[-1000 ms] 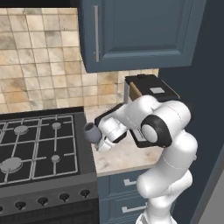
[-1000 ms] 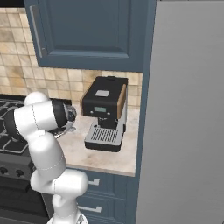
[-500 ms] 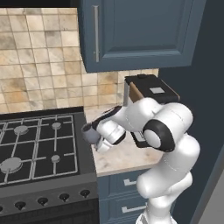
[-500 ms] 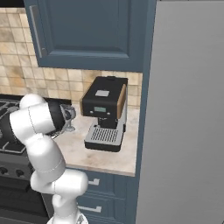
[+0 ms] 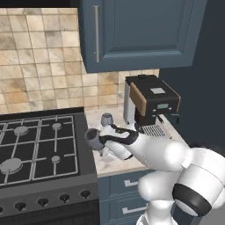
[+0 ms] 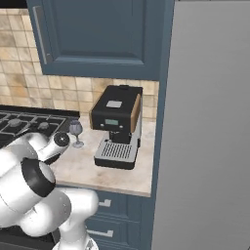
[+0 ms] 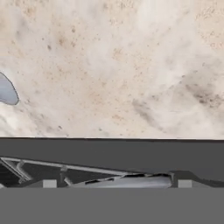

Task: Retrieve the wine glasses from the counter and place one next to each plate.

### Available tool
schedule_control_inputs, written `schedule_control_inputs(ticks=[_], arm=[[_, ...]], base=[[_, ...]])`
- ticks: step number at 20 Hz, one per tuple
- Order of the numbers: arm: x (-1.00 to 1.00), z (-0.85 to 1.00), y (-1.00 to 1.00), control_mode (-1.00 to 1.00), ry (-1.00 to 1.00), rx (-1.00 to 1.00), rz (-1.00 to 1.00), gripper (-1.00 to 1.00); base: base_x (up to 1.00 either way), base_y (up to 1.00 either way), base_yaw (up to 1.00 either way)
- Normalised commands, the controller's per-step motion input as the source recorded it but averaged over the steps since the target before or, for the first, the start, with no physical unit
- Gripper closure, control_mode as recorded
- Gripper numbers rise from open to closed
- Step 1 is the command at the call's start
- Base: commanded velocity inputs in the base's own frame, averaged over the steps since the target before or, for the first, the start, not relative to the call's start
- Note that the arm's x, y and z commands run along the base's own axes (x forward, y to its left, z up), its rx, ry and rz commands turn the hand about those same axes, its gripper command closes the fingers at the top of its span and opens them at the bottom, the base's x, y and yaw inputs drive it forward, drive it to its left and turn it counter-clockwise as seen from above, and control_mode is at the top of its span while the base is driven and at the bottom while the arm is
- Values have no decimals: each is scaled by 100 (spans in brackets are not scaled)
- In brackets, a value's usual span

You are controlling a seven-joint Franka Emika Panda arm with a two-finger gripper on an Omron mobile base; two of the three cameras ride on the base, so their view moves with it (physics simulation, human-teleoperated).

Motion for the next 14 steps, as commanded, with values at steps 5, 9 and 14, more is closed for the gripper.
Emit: schedule_control_inputs(ticks=[5, 9, 14], arm=[[-75, 75, -14, -100, -4, 9, -5, 100], [-79, 99, -31, -100, 0, 25, -10, 100], [-86, 100, -28, -100, 5, 25, -9, 100]], base=[[0, 0, 0], [0, 0, 0], [0, 0, 0]])
